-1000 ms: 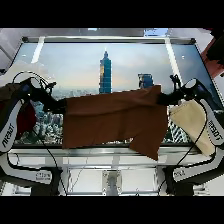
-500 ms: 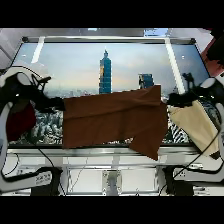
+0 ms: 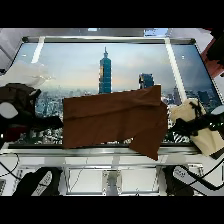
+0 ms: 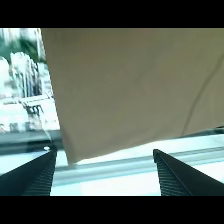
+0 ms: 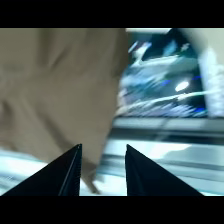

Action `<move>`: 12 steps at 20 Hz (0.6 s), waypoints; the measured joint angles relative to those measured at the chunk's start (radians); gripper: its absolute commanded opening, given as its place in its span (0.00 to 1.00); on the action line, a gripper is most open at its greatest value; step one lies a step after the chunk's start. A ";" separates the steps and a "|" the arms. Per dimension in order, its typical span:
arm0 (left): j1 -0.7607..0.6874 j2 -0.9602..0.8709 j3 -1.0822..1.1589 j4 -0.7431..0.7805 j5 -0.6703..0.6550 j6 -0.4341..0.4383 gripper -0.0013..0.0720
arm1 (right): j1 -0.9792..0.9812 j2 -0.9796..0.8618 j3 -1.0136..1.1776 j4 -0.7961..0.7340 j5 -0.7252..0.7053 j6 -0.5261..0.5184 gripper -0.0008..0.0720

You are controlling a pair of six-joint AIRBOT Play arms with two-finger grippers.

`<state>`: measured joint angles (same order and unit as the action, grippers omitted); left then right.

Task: Fold the shirts.

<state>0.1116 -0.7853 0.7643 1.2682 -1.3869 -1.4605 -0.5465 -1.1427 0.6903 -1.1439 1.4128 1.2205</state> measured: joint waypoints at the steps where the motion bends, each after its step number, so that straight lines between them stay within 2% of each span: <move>1: 0.000 0.021 -0.015 -0.003 -0.001 -0.007 0.98 | -0.003 0.005 -0.039 0.028 -0.007 -0.005 0.49; 5: 0.000 0.061 -0.042 -0.013 -0.013 -0.024 0.98 | -0.008 0.014 -0.155 0.084 -0.036 -0.016 0.49; 12: 0.000 0.074 -0.051 -0.021 -0.022 -0.029 0.98 | 0.068 0.016 -0.254 0.091 -0.097 -0.003 0.49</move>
<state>0.1116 -0.7113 0.7132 1.2476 -1.4086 -1.4899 -0.4786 -1.1267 0.4358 -1.0527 1.3155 1.2179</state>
